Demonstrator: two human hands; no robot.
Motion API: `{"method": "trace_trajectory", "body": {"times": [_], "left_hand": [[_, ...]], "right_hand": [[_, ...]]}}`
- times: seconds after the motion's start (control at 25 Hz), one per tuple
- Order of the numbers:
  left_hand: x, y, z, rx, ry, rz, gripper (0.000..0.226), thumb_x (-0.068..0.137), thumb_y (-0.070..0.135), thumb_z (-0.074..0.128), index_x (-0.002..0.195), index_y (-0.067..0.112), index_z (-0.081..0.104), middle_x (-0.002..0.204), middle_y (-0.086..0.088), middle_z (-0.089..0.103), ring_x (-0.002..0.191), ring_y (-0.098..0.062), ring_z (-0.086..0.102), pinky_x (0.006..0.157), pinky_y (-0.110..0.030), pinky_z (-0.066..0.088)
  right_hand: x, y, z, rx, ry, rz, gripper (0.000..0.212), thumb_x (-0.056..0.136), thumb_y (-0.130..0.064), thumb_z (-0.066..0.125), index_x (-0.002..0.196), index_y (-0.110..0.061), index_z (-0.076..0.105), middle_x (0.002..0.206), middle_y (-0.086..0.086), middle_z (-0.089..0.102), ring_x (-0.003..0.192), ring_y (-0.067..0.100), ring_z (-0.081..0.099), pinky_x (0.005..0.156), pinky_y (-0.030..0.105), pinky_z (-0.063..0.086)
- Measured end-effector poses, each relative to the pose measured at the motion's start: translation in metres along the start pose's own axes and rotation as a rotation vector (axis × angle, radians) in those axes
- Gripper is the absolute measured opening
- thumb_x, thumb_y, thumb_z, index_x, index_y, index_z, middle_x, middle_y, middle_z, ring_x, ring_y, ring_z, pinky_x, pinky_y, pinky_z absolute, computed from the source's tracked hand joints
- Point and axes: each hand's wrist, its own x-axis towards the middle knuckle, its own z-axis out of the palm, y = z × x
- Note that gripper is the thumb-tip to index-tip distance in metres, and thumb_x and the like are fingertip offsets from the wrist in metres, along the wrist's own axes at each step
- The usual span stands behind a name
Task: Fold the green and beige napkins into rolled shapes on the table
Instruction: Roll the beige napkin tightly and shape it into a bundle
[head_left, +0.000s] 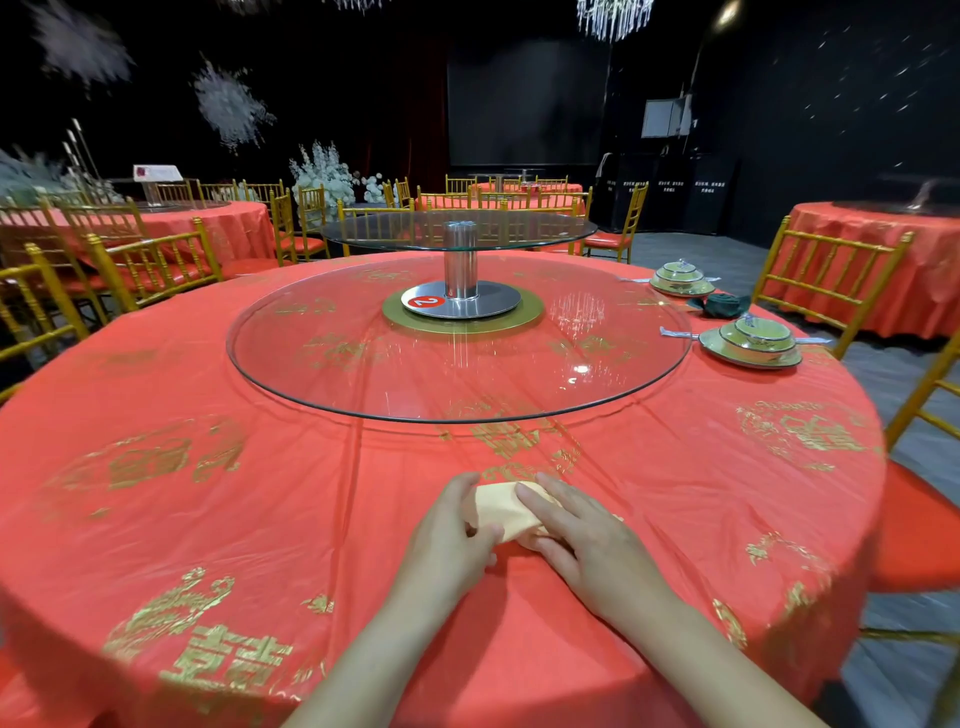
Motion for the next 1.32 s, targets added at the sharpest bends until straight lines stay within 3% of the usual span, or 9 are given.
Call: {"method": "trace_trajectory", "body": {"times": [0.08,0.16,0.24,0.32,0.44,0.76,0.92,1.2,1.32], "left_hand": [[-0.007,0.003,-0.012,0.302,0.119,0.042,0.055,0.087,0.029,0.06,0.136,0.019,0.036,0.12,-0.008,0.054,0.108,-0.022,0.057,0.091,-0.033,0.041],[-0.014,0.014,-0.02,0.38,0.335,0.349,0.053,0.088,0.04,0.053,0.133,0.017,0.04,0.124,-0.003,0.046,0.119,-0.02,0.044,0.097,-0.029,0.033],[-0.011,0.022,-0.015,0.396,0.196,0.567,0.059,0.087,0.048,0.046,0.138,0.019,0.037,0.136,0.0,0.04,0.128,-0.014,0.036,0.106,-0.03,0.032],[-0.005,0.021,-0.001,0.46,-0.094,0.577,0.073,0.089,0.044,0.053,0.148,0.018,0.018,0.151,0.003,0.028,0.138,-0.01,0.025,0.112,-0.027,0.024],[0.004,0.008,0.01,0.514,-0.159,0.58,0.082,0.088,0.034,0.06,0.149,0.022,0.007,0.15,0.008,0.031,0.136,-0.009,0.03,0.107,-0.017,0.022],[0.022,-0.011,0.005,0.359,-0.121,0.743,0.054,0.08,0.011,0.059,0.133,0.023,0.05,0.135,0.013,0.049,0.125,-0.002,0.043,0.104,-0.011,0.029],[0.034,0.008,-0.006,0.24,-0.175,0.602,0.048,0.077,-0.002,0.064,0.12,0.019,0.062,0.112,0.017,0.057,0.107,-0.001,0.053,0.089,-0.007,0.035],[0.037,-0.007,-0.012,0.565,-0.194,0.773,0.06,0.077,0.053,0.058,0.13,0.025,0.053,0.137,0.011,0.05,0.122,-0.012,0.046,0.102,-0.028,0.036],[0.032,-0.005,-0.009,0.491,-0.224,0.765,0.067,0.071,0.048,0.071,0.131,0.025,0.05,0.133,0.012,0.05,0.123,-0.006,0.043,0.104,-0.022,0.032]], "right_hand": [[0.0,0.0,0.001,0.007,-0.022,0.031,0.047,0.085,-0.049,0.042,0.13,-0.04,0.044,0.136,-0.001,0.054,0.12,0.019,0.056,0.087,0.035,0.053],[0.0,0.001,0.001,0.001,-0.021,0.037,0.045,0.085,-0.048,0.043,0.129,-0.041,0.044,0.137,-0.001,0.053,0.121,0.019,0.054,0.087,0.036,0.052],[0.0,0.0,0.001,-0.012,-0.036,0.031,0.049,0.082,-0.04,0.047,0.13,-0.041,0.04,0.138,-0.002,0.051,0.122,0.019,0.053,0.087,0.036,0.052],[-0.001,0.001,0.0,-0.006,-0.076,0.018,0.059,0.077,-0.034,0.046,0.133,-0.042,0.03,0.14,-0.004,0.047,0.126,0.017,0.049,0.092,0.032,0.049],[-0.002,0.001,-0.006,0.128,-0.102,0.1,0.062,0.078,-0.04,0.051,0.131,-0.041,0.019,0.125,-0.017,0.048,0.113,0.005,0.05,0.089,0.016,0.038],[0.003,0.001,-0.013,0.24,-0.065,0.2,0.047,0.078,-0.028,0.073,0.118,-0.021,0.049,0.101,-0.021,0.052,0.092,0.004,0.053,0.075,0.012,0.036],[0.017,0.0,-0.029,0.321,-0.147,0.276,0.037,0.076,-0.026,0.073,0.106,-0.026,0.051,0.087,-0.015,0.056,0.08,0.009,0.051,0.067,0.014,0.037],[0.014,0.012,-0.042,0.101,-0.298,0.164,0.054,0.071,-0.034,0.075,0.117,-0.031,0.047,0.099,-0.014,0.058,0.087,0.006,0.051,0.071,0.019,0.037],[0.01,0.012,-0.04,0.189,-0.238,0.165,0.05,0.07,-0.035,0.075,0.114,-0.035,0.05,0.101,-0.012,0.063,0.091,0.007,0.059,0.081,0.027,0.046]]}}
